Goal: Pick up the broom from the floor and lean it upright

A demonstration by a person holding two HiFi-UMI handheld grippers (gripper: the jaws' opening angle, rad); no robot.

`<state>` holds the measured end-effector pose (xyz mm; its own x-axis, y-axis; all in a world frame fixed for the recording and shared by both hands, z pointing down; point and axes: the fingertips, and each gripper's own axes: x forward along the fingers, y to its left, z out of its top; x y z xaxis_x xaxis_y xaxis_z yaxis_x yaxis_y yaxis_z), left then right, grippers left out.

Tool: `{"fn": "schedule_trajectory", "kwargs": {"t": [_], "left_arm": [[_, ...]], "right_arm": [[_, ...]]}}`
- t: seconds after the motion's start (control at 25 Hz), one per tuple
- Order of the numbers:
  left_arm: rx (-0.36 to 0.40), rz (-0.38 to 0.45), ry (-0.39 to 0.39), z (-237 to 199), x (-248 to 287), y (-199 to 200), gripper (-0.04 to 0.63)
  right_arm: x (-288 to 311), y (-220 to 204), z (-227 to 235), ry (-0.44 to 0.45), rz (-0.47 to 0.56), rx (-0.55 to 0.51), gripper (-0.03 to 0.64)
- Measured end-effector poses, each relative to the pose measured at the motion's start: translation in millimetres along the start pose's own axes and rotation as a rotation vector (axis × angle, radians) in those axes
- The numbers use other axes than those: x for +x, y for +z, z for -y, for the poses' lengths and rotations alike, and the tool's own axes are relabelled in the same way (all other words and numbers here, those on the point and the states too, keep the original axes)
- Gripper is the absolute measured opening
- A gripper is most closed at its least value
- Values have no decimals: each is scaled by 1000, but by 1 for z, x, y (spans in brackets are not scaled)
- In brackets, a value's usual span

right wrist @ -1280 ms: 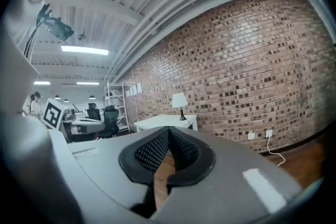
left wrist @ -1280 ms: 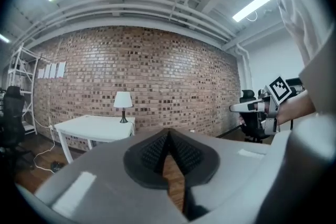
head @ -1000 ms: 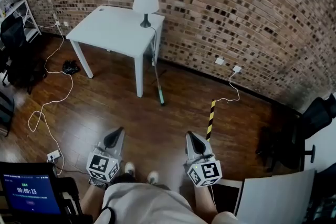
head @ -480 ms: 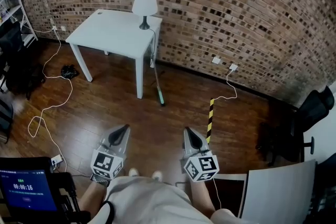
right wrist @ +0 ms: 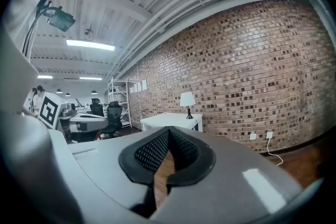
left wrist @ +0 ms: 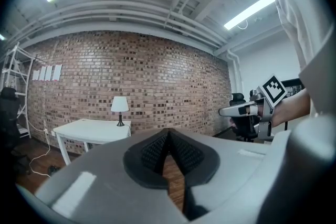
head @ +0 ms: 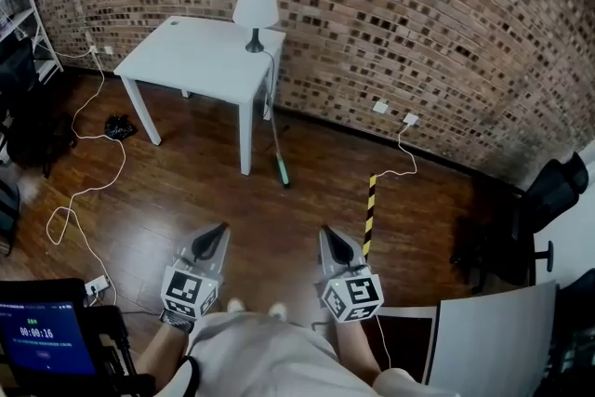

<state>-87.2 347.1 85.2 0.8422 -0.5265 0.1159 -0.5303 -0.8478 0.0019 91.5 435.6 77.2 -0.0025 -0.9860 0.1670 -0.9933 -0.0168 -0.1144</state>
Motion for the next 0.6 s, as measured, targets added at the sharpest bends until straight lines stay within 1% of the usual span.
{"fn": "schedule_trajectory", "kwargs": {"t": [0.16,0.6], "left_arm": [[-13,-5,-9,-2,3,0,0],[16,-12,-11,-3,12,-3,0]], "right_arm": [[3,3,1,-2,13,-1,11],[7,3,7,-11,10,-5,11]]}}
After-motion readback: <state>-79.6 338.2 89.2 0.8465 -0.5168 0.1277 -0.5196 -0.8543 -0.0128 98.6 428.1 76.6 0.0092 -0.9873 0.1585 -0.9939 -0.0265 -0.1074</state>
